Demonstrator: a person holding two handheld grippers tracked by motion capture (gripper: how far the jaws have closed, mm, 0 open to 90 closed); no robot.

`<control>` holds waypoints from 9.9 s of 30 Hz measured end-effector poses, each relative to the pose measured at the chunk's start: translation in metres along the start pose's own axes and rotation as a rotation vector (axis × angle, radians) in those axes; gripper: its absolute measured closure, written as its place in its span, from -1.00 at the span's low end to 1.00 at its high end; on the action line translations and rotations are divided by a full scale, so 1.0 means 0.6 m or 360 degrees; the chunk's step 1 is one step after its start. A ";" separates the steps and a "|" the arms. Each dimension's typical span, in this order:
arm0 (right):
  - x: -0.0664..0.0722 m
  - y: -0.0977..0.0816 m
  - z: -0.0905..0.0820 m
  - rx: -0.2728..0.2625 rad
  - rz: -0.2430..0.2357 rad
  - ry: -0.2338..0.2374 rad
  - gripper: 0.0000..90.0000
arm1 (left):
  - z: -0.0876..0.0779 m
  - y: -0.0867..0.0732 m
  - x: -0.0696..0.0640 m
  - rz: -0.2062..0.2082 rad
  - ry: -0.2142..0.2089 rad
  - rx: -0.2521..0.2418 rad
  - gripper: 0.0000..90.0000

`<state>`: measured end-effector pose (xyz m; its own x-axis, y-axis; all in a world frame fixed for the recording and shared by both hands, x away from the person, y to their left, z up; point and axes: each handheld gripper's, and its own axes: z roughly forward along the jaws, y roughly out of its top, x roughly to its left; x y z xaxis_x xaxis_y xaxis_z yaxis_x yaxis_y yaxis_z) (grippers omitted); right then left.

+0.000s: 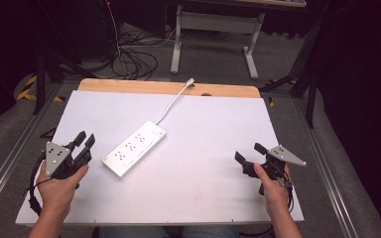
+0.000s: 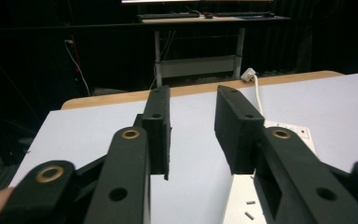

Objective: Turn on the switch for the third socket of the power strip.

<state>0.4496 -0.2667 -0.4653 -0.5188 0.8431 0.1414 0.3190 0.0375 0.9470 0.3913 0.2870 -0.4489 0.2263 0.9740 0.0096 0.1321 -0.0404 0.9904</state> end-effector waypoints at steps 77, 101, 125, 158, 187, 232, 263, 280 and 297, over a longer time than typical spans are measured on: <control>-0.002 -0.001 -0.005 0.0000 0.0009 -0.0001 -0.78 | 0.019 -0.002 -0.019 0.0167 -0.0245 0.0124 1.00; -0.002 -0.002 -0.004 0.0003 0.0011 0.0001 -0.78 | 0.025 -0.004 -0.028 0.0189 -0.0299 0.0163 1.00; -0.002 -0.002 -0.004 0.0005 0.0012 0.0000 -0.77 | 0.032 -0.007 -0.038 0.0211 -0.0385 0.0223 1.00; -0.001 -0.003 -0.004 0.0013 0.0013 0.0003 -0.77 | 0.041 -0.012 -0.051 0.0264 -0.0472 0.0297 0.99; -0.001 -0.003 -0.003 0.0019 0.0011 0.0004 -0.76 | 0.051 -0.018 -0.063 0.0307 -0.0524 0.0361 0.99; -0.002 -0.005 -0.006 0.0019 0.0016 -0.0006 -0.76 | 0.068 -0.032 -0.088 0.0385 -0.0620 0.0513 0.98; -0.003 -0.007 -0.013 0.0022 0.0015 -0.0022 -0.76 | 0.083 -0.047 -0.094 0.0469 -0.0627 0.0676 0.97; -0.003 -0.007 -0.016 0.0012 0.0017 -0.0024 -0.75 | 0.086 -0.046 -0.102 0.0463 -0.0605 0.0685 1.00; -0.003 -0.007 -0.017 0.0010 0.0024 -0.0022 -0.75 | 0.089 -0.051 -0.108 0.0463 -0.0615 0.0678 1.00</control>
<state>0.4413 -0.2741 -0.4666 -0.5028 0.8510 0.1518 0.3316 0.0278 0.9430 0.4239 0.2131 -0.4869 0.6317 0.7623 0.1407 0.3663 -0.4535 0.8125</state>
